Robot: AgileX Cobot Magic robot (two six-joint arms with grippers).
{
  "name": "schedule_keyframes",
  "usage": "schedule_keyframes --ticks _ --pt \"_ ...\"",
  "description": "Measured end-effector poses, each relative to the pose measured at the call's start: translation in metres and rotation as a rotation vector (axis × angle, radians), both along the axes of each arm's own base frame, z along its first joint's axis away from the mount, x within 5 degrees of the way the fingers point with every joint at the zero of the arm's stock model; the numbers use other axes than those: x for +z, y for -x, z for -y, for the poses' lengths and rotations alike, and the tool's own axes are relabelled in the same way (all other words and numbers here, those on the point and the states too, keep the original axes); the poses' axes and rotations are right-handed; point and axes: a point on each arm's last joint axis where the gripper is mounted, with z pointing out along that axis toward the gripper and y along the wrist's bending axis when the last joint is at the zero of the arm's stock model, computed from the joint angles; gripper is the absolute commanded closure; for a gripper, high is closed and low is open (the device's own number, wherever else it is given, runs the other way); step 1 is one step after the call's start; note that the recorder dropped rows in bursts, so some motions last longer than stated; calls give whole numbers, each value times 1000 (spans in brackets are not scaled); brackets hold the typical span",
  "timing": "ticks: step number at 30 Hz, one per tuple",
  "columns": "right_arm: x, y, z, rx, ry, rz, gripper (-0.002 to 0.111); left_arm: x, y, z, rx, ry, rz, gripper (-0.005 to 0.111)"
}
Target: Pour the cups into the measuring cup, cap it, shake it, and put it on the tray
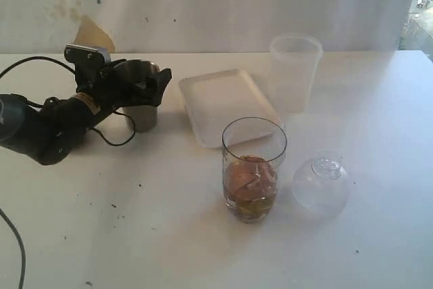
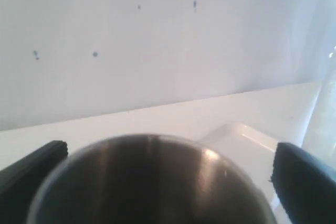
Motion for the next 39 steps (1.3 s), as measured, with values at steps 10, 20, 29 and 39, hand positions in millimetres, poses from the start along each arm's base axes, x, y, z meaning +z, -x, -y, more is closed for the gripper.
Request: schedule_keyframes --ticks 10,20,29,39 --pt "0 0 0 0 -1 0 107 42 2 0 -9 -6 61 2" --pt "0 0 0 0 -1 0 107 113 14 -8 37 -16 49 19" --pt "0 0 0 0 -1 0 107 215 73 -29 141 -61 -67 106" --pt "0 0 0 0 -1 0 107 280 220 -64 146 18 46 106"
